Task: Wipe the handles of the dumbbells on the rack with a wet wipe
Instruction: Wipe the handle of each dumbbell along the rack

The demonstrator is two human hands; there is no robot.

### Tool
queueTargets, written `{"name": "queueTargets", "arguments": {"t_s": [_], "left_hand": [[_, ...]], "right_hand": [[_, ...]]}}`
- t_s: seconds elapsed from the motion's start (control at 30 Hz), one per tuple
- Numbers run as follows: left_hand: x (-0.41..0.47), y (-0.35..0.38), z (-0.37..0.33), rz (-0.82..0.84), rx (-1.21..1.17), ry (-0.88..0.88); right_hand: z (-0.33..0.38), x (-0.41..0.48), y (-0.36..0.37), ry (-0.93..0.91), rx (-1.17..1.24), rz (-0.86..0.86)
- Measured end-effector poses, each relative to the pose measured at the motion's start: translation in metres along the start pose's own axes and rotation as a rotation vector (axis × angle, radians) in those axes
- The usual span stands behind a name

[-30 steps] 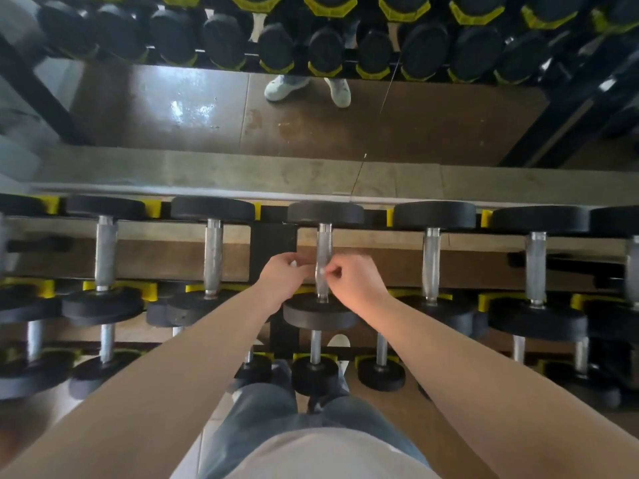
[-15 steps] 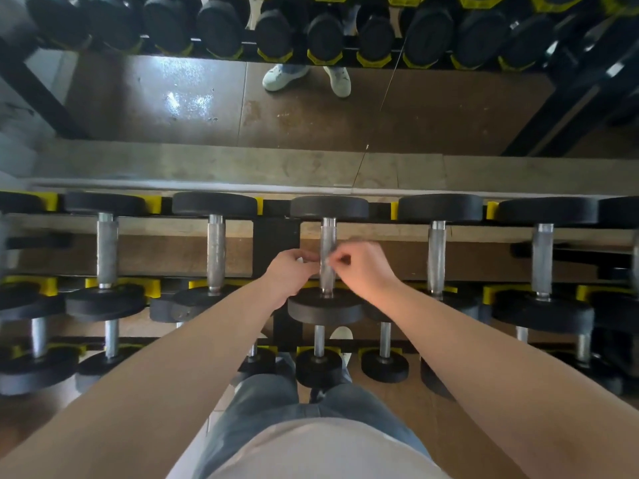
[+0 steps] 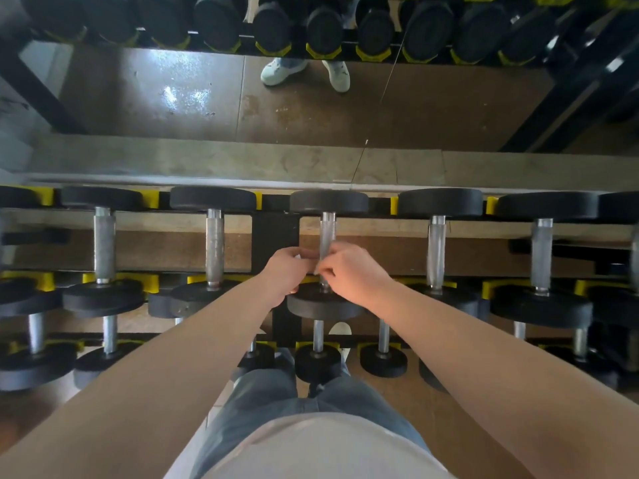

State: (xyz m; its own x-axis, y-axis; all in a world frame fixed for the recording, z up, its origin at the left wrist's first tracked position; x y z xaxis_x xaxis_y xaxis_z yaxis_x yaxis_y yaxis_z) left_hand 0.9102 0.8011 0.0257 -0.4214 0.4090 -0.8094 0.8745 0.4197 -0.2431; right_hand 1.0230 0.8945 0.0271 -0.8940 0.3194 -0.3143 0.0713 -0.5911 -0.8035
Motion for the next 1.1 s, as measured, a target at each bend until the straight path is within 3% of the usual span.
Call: {"name": "queueTargets", "arguments": {"t_s": [0.07,0.13,0.27,0.33,0.43,0.53,0.63,0.7,0.77,0.83,0.93,1.03,1.1], "left_hand": [[-0.001,-0.001,0.002,0.016,-0.033,-0.007],[-0.003,-0.001,0.003,0.017,-0.037,-0.015],[-0.002,-0.001,0.003,0.019,-0.016,0.012],[-0.004,-0.001,0.003,0.013,-0.013,0.009],[-0.004,-0.001,0.004,0.015,-0.054,-0.003],[-0.003,0.001,0.006,0.038,-0.08,-0.008],[-0.002,0.001,0.005,0.027,-0.077,-0.022],[-0.002,0.001,0.004,0.028,-0.073,-0.027],[0.0,0.0,0.004,0.021,-0.062,-0.027],[0.0,0.001,0.004,0.018,-0.05,-0.021],[-0.002,0.001,0.002,0.013,-0.035,-0.031],[-0.003,0.0,0.0,0.02,-0.053,-0.049],[-0.001,0.0,0.001,0.043,-0.055,-0.036]], "right_hand": [[-0.001,-0.007,0.005,-0.05,-0.042,0.103],[-0.004,-0.003,0.0,-0.066,-0.037,0.083],[-0.012,0.016,-0.024,0.145,0.093,-0.248],[-0.015,0.018,-0.027,0.258,0.226,-0.316],[-0.015,0.004,-0.012,0.361,0.333,-0.162],[-0.016,-0.014,0.003,0.383,0.251,0.085],[-0.02,-0.013,0.004,0.402,0.236,0.137],[-0.026,-0.003,0.0,0.507,0.4,0.019],[-0.029,0.008,-0.011,0.632,0.786,-0.174],[-0.029,0.021,-0.021,0.654,0.969,-0.309],[-0.022,0.024,-0.022,0.612,0.725,-0.279],[-0.022,0.009,0.0,0.582,0.415,-0.017],[-0.025,-0.001,0.015,0.546,0.336,0.152]]}}
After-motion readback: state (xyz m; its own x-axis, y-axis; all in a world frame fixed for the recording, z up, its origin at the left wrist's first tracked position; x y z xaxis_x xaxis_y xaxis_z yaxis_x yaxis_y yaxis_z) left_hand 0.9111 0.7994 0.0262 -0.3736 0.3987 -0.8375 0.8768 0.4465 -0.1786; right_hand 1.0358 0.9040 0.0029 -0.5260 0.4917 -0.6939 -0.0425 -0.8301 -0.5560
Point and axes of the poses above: each hand's wrist, its own x-axis towards the middle knuckle, its own y-axis out of the palm, z = x × y, the point moved 2 cm from there along x, towards the middle knuckle, and after that the axes turned 2 degrees about -x, right-handed, at the moved point
